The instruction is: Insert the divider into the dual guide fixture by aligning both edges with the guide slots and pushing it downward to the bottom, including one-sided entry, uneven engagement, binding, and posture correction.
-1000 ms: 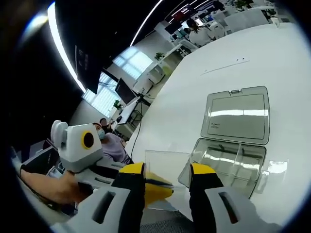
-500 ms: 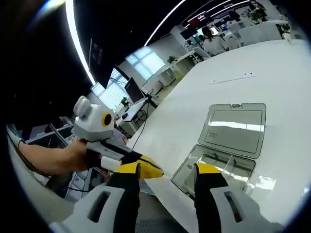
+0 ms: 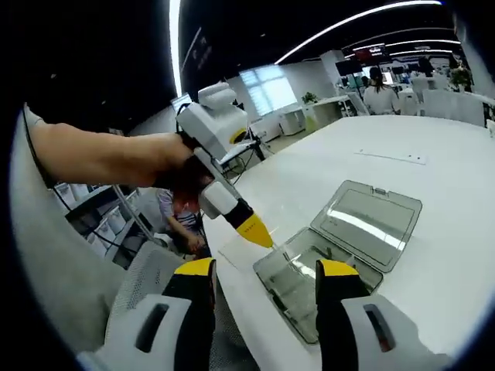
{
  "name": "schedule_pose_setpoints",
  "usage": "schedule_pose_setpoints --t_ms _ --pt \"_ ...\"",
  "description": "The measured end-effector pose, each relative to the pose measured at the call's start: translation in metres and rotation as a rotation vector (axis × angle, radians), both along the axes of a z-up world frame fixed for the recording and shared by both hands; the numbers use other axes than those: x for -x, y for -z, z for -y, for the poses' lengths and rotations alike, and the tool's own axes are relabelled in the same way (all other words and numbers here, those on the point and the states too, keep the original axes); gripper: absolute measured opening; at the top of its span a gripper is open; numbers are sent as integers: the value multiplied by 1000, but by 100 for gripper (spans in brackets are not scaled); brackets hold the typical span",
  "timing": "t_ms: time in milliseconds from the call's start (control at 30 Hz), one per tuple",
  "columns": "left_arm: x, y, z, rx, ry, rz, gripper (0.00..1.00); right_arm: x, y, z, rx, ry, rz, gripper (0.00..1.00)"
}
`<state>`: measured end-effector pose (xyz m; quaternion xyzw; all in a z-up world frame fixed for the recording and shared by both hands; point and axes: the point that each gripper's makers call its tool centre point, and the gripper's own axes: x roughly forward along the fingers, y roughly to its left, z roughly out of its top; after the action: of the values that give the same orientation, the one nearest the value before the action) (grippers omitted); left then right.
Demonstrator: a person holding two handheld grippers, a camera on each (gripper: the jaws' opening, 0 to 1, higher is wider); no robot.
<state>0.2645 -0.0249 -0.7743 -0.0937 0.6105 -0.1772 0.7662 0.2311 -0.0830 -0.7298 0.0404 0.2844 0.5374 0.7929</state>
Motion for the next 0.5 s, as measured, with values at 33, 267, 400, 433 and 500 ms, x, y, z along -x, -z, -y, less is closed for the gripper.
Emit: schedule_pose_setpoints --t_ms 33,267,400,433,500 --pt "0 0 -1 -7 -8 -5 1 1 0 0 1 -8 11 49" --pt "-2 5 -6 -58 -20 -37 1 5 -3 5 9 -40 68 52" --pt "0 8 -7 -63 -28 -47 1 7 -3 7 14 -62 91 53" --pt "-1 9 -7 -65 -29 -50 1 7 -3 7 17 -66 97 54" --pt "-1 11 -7 -73 -33 -58 1 7 -3 8 22 -73 104 55"
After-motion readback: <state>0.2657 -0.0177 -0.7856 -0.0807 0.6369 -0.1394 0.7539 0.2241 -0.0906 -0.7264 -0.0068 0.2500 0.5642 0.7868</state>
